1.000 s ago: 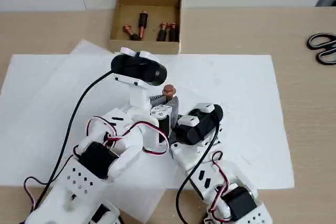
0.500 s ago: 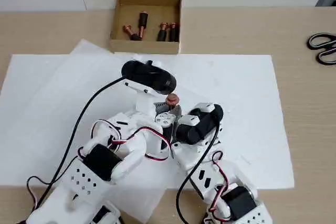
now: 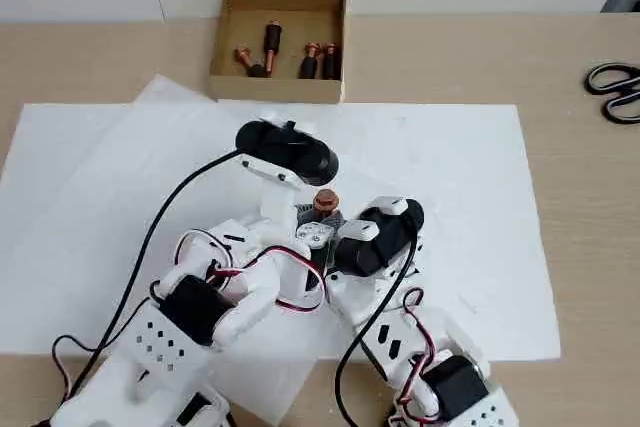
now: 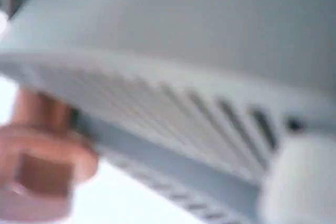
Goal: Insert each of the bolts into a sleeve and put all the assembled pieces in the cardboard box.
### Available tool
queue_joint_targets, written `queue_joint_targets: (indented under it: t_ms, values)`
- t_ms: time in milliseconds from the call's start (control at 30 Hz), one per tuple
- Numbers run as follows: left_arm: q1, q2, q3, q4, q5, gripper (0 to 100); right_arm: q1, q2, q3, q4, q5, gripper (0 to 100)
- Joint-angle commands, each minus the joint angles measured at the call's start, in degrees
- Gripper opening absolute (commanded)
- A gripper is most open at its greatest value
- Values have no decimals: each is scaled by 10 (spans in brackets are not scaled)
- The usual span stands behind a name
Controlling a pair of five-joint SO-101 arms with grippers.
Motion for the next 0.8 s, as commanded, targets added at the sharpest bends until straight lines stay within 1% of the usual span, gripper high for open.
queue_joint_targets:
  t_ms: [0,100,300,533,600,700,767]
  values:
    - [2,-8,-5,21,-5,87,0,-10,-8,-13,-3,4]
    - [2,-8,-7,50,-4,158,0,-10,-8,-13,-3,4]
    - [0,-9,-26,88,-5,201,0,-10,-8,-12,-2,4]
    - [-68,-9,-135,203,-8,257,0,-10,-8,-13,-2,4]
    - [-89,-9,-155,224,-32,261,0,-10,-8,-13,-2,4]
    - [-137,-9,-173,244,-98,261,0,-8,-8,-13,-2,4]
    - [-172,-9,-181,258,-114,261,0,-7,-8,-13,-2,4]
